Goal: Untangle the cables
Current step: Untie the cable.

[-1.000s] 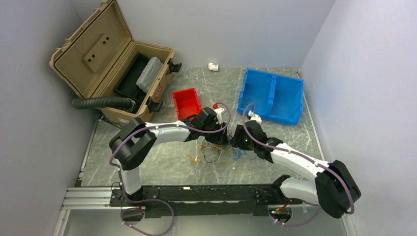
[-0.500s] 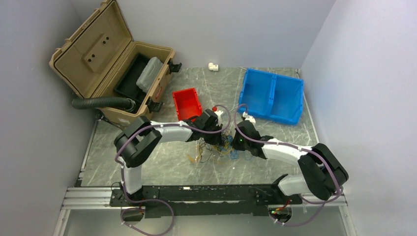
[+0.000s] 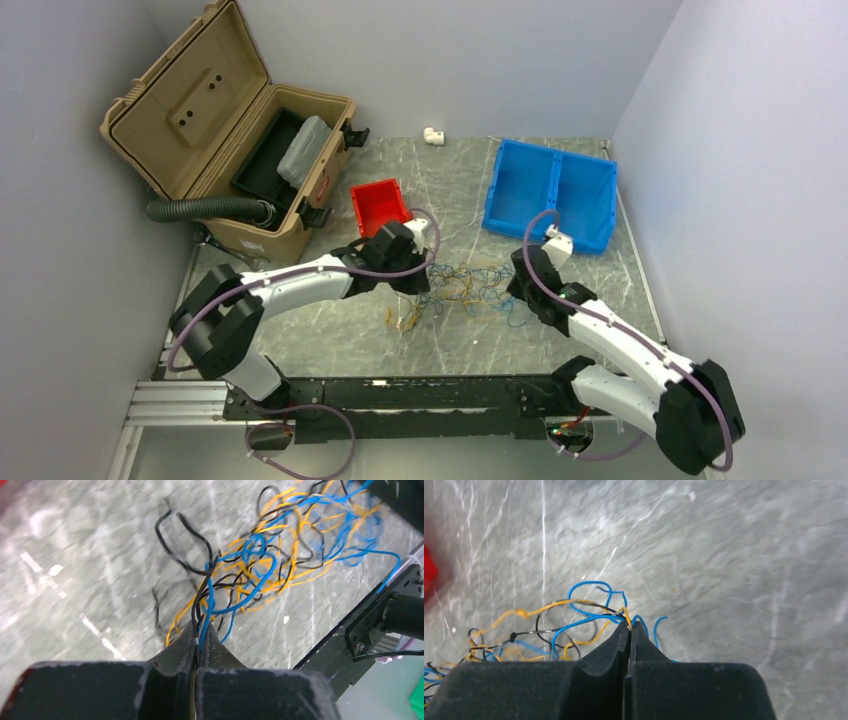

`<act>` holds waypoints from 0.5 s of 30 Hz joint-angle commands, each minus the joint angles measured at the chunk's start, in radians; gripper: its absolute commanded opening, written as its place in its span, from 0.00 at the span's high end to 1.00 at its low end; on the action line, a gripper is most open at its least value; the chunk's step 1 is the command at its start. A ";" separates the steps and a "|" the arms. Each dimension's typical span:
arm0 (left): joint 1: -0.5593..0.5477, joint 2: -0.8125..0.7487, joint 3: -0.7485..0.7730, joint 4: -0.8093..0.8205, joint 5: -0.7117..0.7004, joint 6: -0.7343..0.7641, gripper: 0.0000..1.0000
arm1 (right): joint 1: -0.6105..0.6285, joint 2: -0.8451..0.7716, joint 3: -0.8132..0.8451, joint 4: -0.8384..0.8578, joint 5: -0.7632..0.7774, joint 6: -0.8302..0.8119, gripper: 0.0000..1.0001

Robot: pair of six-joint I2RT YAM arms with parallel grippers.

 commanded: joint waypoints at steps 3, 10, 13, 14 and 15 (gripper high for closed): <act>0.078 -0.116 -0.136 -0.070 -0.070 0.012 1.00 | -0.067 -0.179 0.015 -0.178 0.170 0.015 1.00; 0.092 -0.222 -0.225 -0.031 -0.053 0.026 1.00 | -0.075 -0.269 0.010 -0.085 -0.053 -0.176 1.00; 0.092 -0.246 -0.236 -0.008 -0.014 0.039 1.00 | -0.076 -0.273 0.004 -0.025 -0.176 -0.225 0.98; 0.092 -0.255 -0.237 -0.002 -0.007 0.041 1.00 | -0.075 -0.273 0.006 -0.023 -0.192 -0.231 0.92; 0.092 -0.264 -0.241 0.005 0.002 0.044 1.00 | -0.075 -0.272 0.008 -0.019 -0.206 -0.235 0.79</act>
